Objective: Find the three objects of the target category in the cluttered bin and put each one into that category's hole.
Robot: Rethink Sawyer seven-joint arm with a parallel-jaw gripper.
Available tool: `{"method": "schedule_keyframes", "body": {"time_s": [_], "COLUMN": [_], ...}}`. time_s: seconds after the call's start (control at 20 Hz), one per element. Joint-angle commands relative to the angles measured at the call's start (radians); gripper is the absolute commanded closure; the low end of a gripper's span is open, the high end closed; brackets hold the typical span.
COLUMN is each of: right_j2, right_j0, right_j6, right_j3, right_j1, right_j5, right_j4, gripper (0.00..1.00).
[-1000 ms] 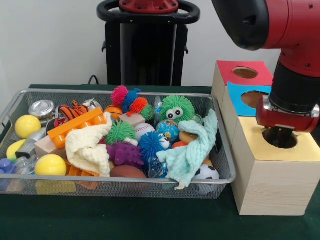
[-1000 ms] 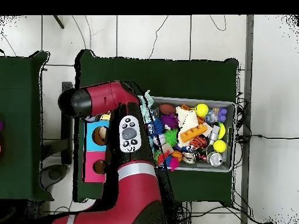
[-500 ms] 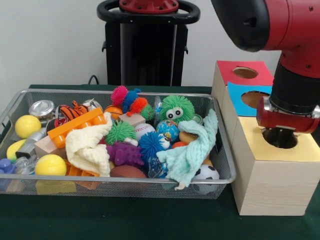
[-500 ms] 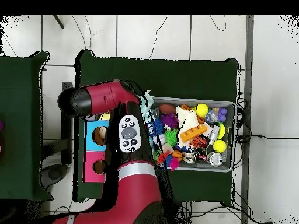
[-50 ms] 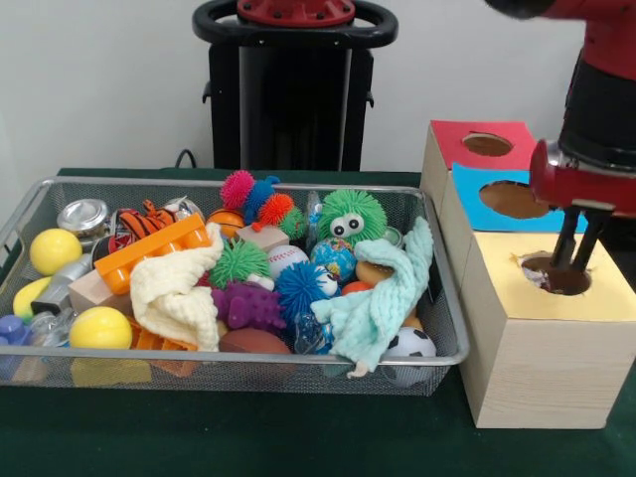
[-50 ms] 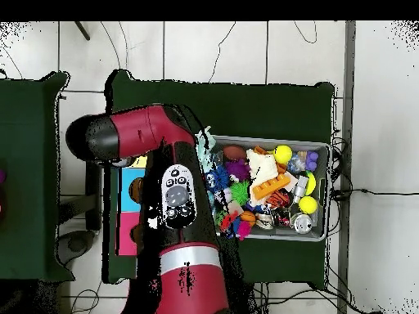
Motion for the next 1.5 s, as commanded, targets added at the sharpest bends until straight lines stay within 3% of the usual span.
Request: {"method": "schedule_keyframes", "body": {"time_s": [0.05, 0.45, 0.75, 0.85, 0.95, 1.15, 1.5], "right_j2": [0.03, 0.018, -0.007, -0.001, 0.011, 0.018, 0.041], "right_j0": [-0.004, -0.022, -0.029, -0.042, -0.059, -0.084, -0.109], "right_j6": [-0.084, -0.095, -0.096, -0.065, -0.076, -0.085, -0.106], "right_j3": [0.121, 0.189, 0.229, 0.266, 0.293, 0.331, 0.341], "right_j1": [-0.102, -0.136, -0.124, -0.141, -0.156, -0.183, -0.169], "right_j5": [0.167, 0.155, 0.037, -0.059, -0.091, -0.138, -0.144], "right_j4": [-0.004, -0.031, -0.098, -0.091, -0.092, -0.103, -0.123], "gripper": [1.0, 1.0, 1.0, 1.0, 1.0, 1.0, 1.0]}}
